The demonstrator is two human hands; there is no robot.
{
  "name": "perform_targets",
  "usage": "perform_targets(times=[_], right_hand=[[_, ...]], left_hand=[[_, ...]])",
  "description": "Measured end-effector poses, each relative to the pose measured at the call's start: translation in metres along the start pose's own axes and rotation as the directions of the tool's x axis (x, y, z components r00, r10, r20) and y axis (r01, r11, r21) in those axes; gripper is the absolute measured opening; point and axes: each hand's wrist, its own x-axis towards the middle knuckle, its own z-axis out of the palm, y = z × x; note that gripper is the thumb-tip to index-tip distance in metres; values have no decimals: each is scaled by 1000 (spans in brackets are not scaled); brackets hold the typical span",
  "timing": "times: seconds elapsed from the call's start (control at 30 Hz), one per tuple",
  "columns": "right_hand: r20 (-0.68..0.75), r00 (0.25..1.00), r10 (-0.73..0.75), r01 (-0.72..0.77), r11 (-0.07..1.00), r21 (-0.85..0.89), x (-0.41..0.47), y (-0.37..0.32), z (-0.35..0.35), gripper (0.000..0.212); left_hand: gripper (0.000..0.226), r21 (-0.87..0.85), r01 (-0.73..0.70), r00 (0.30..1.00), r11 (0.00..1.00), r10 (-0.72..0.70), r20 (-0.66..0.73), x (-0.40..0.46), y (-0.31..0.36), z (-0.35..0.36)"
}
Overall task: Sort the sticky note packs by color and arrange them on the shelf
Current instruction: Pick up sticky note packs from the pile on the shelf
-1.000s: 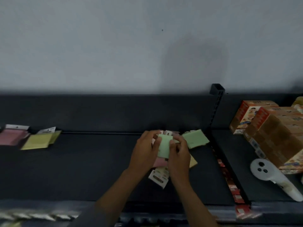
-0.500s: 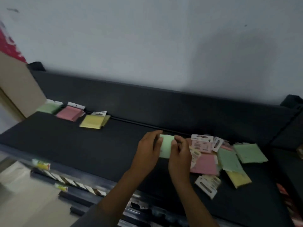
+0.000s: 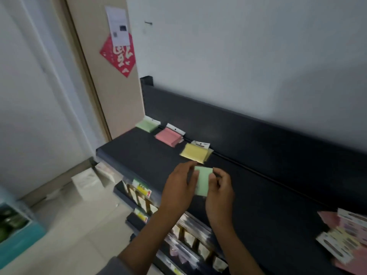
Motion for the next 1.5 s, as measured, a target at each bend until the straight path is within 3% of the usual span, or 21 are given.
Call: perform_targets(times=[0.37, 0.67, 1.1, 1.23, 1.5], right_hand=[[150, 989, -20, 6, 995, 95, -46, -43, 181, 15], [298, 954, -9, -12, 997, 71, -72, -56, 278, 24], [393, 920, 5, -23, 999, 42, -25, -44, 377, 27], [398, 916, 51, -76, 996, 47, 7, -42, 403, 32], [387, 909, 156, -163, 986, -13, 82, -24, 414, 50]], left_hand=[[36, 185, 108, 991, 977, -93, -93, 5, -107, -149], [38, 174, 240, 959, 955, -206, -193, 5, -169, -224], [44, 61, 349, 908, 935, -321, -270, 69, -238, -255], [42, 95, 337, 916, 937, -303, -263, 115, -260, -255], [43, 164, 279, 957, 946, -261, -125, 193, -284, -215]])
